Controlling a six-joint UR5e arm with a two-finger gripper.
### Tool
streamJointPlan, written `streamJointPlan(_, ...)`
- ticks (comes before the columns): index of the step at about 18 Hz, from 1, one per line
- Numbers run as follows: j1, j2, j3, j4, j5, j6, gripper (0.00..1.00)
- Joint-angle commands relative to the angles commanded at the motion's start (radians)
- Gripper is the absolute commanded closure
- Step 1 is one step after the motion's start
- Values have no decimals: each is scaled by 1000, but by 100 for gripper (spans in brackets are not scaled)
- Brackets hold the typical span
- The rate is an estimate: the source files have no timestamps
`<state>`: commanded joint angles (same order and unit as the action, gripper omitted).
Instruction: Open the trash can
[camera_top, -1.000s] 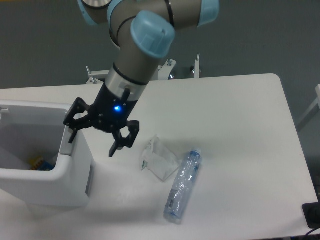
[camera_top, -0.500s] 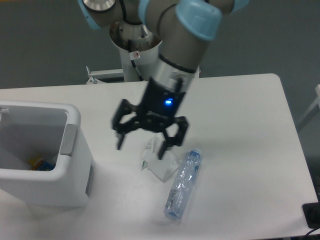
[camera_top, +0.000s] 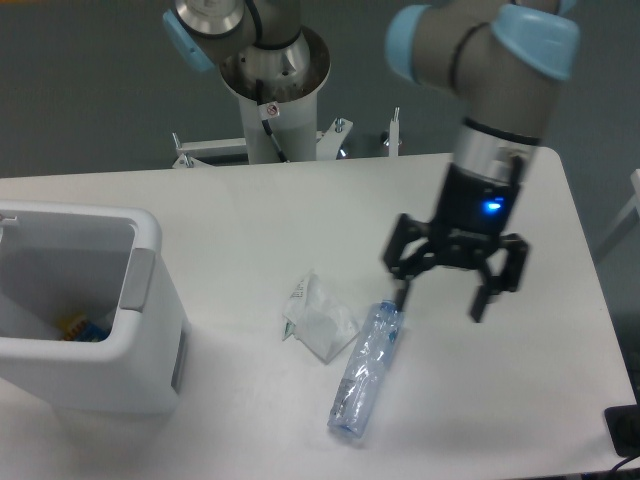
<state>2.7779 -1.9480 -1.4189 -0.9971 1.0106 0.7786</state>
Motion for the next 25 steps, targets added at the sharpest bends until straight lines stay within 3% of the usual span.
streamJointPlan(6,3,-38,-3,-29,363,307,0)
streamJointPlan(10,-20,-65,5,-49,422,337,0)
streamJointPlan(13,-32,-66,9,-125,549,520,0)
streamJointPlan(15,-32,-65,12,-144,566,570,0)
streamJointPlan(25,-52,-66,5,-138,622,571,0)
